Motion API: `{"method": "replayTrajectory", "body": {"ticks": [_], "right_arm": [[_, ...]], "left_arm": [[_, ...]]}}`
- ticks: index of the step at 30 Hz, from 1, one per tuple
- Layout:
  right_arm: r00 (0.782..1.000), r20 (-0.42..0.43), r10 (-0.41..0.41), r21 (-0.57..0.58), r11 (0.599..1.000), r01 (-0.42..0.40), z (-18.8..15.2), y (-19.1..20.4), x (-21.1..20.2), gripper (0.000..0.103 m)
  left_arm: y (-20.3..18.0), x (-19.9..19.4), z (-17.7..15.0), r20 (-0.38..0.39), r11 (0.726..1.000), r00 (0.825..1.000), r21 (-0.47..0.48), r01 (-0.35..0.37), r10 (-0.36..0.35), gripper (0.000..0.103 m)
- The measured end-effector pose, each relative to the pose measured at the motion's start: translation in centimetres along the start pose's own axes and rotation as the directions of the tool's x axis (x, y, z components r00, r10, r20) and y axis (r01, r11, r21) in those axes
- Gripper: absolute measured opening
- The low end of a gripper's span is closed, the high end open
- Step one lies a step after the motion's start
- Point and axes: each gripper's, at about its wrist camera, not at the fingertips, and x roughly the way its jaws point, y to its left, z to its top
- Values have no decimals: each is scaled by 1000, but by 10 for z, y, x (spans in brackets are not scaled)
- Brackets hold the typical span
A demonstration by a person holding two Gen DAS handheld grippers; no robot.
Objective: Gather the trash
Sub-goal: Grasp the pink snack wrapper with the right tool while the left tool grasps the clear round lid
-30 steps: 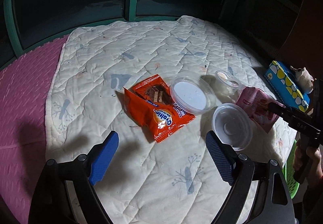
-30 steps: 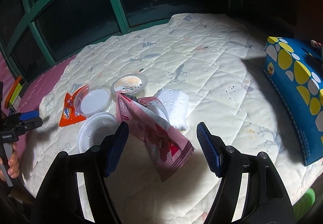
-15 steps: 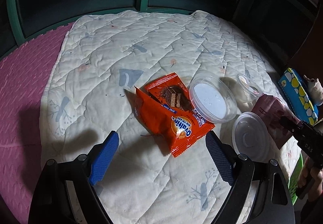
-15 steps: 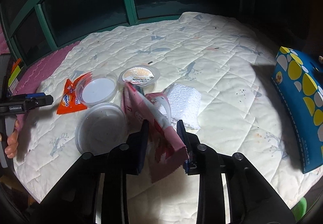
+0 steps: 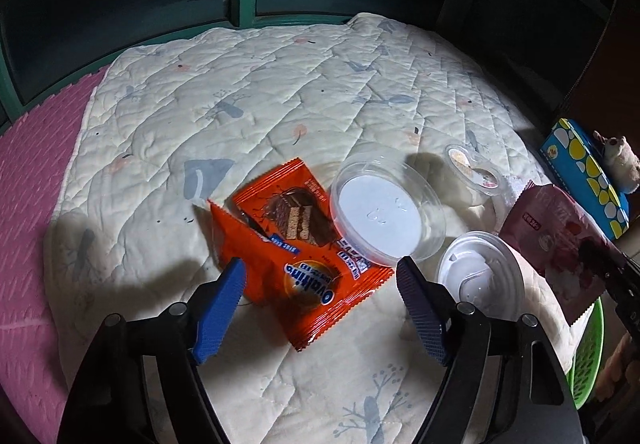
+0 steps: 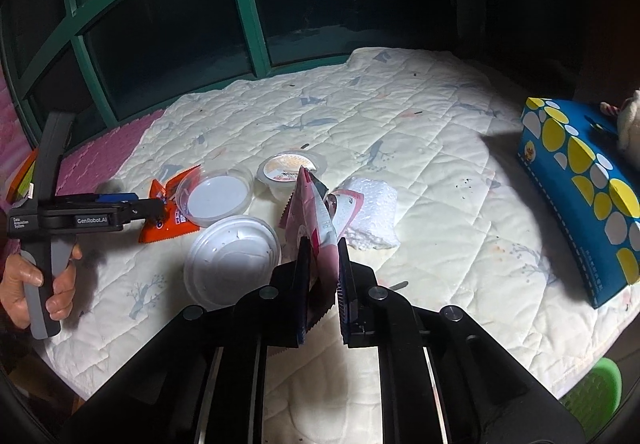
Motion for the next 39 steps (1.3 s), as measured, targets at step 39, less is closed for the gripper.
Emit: {"method": "replayTrajectory", "body": {"ticks": [39], "right_arm": [[999,-27,-26,144,989,30,-12,-5,-31,12]], "left_arm": [[-50,76,35,-195,703,973,675,224,-123,94]]}}
